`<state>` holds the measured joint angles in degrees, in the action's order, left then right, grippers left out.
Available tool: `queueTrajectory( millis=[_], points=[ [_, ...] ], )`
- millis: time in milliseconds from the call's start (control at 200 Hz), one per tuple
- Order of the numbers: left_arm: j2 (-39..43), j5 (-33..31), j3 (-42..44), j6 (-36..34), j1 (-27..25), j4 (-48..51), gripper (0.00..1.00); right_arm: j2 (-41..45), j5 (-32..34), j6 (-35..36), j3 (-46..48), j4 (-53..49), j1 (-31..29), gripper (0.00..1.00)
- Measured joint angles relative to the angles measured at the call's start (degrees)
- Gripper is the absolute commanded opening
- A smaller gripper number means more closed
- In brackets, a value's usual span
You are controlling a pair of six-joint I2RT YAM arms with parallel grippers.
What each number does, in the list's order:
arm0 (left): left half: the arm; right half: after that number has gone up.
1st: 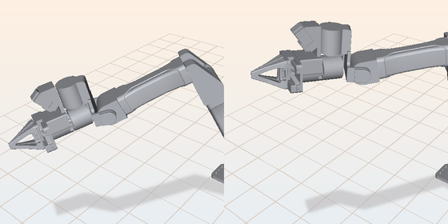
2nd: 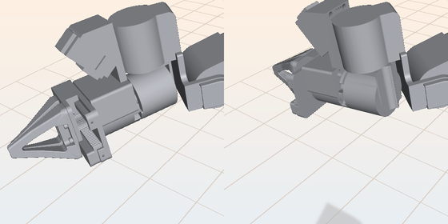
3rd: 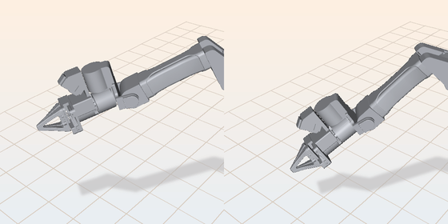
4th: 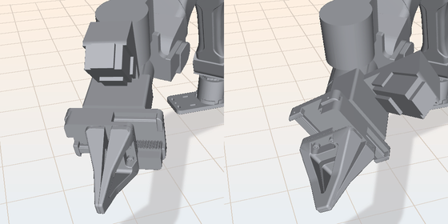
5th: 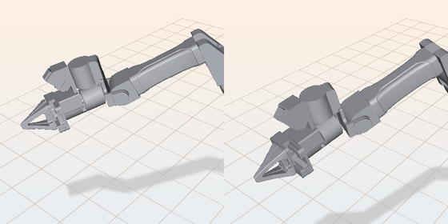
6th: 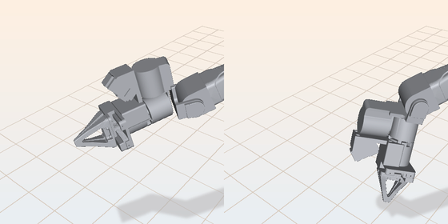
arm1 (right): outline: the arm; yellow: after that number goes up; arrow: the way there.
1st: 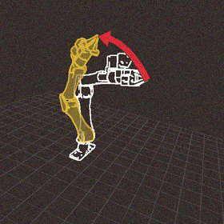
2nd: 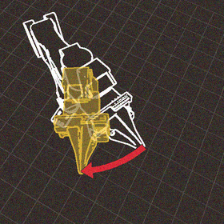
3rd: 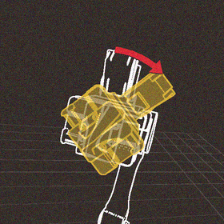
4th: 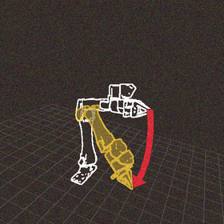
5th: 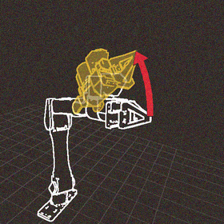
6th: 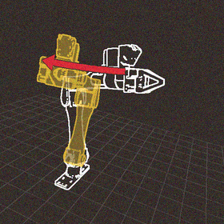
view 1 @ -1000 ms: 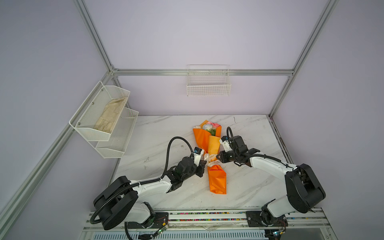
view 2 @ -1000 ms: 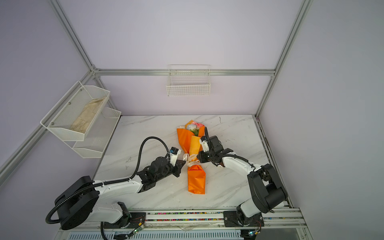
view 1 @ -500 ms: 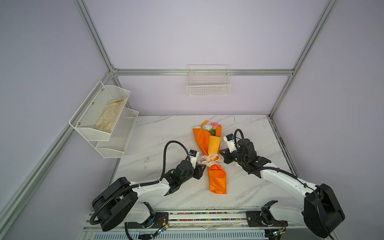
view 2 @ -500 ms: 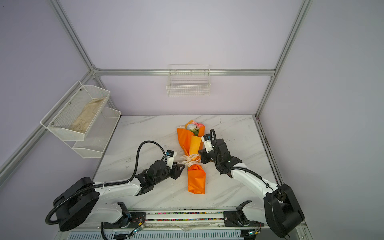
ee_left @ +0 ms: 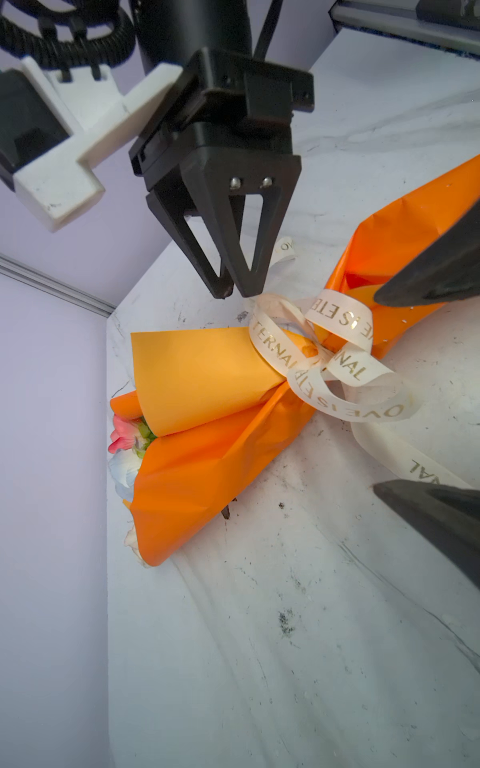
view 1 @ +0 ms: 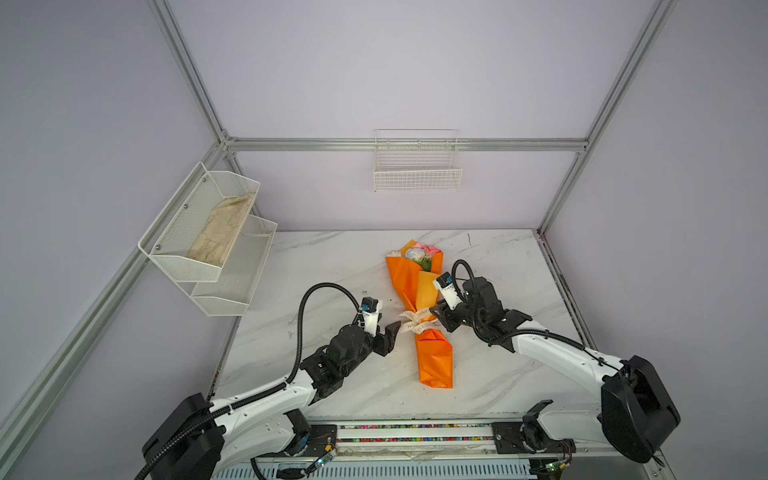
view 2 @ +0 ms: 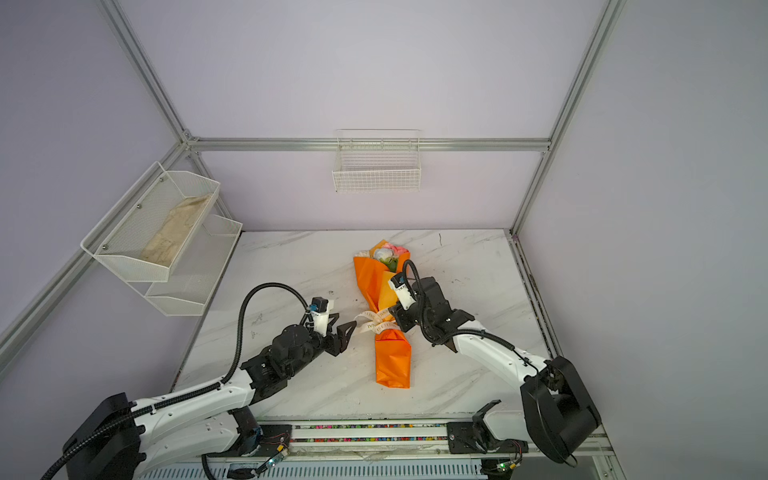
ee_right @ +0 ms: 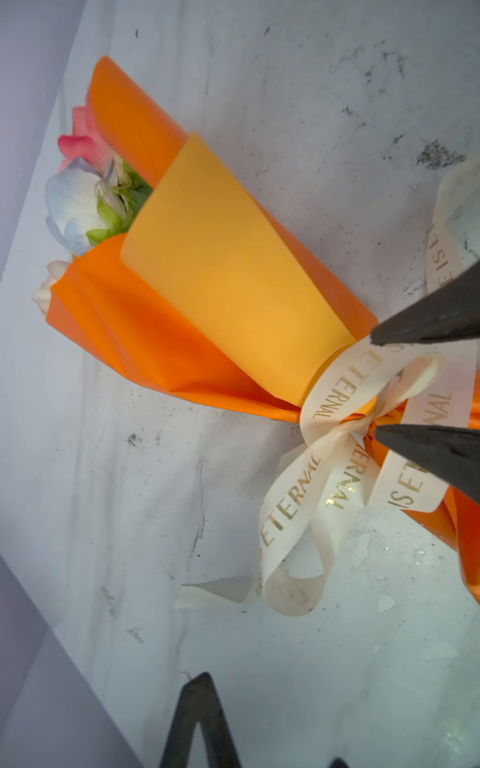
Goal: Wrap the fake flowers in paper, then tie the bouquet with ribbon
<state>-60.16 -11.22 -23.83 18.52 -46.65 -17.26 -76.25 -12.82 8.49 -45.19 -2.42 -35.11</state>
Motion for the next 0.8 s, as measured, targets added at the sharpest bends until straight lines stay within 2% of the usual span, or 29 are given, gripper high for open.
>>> queueTrajectory(
  millis=[195,505,625,655,800],
  points=[
    [-5.2,2.2,-4.3,-7.1,1.4,5.9,0.65,-2.0,4.3,4.5,-0.3,-0.9,-2.0,0.38],
    [-12.9,11.0,-15.1,-15.1,4.2,8.8,0.64,-3.2,7.4,7.9,-0.9,-0.8,-2.0,0.35],
    [-17.2,14.7,-19.7,-18.1,4.6,10.8,0.63,-3.5,7.7,9.2,-0.9,-0.2,-2.0,0.18],
    [-18.0,15.5,-20.5,-18.7,4.7,11.1,0.64,-3.6,7.6,9.5,-0.9,0.1,-2.0,0.10],
    [-21.2,19.6,-22.2,-20.5,5.8,11.5,0.64,-3.0,7.3,10.7,0.9,1.1,-2.0,0.01]
  ],
)
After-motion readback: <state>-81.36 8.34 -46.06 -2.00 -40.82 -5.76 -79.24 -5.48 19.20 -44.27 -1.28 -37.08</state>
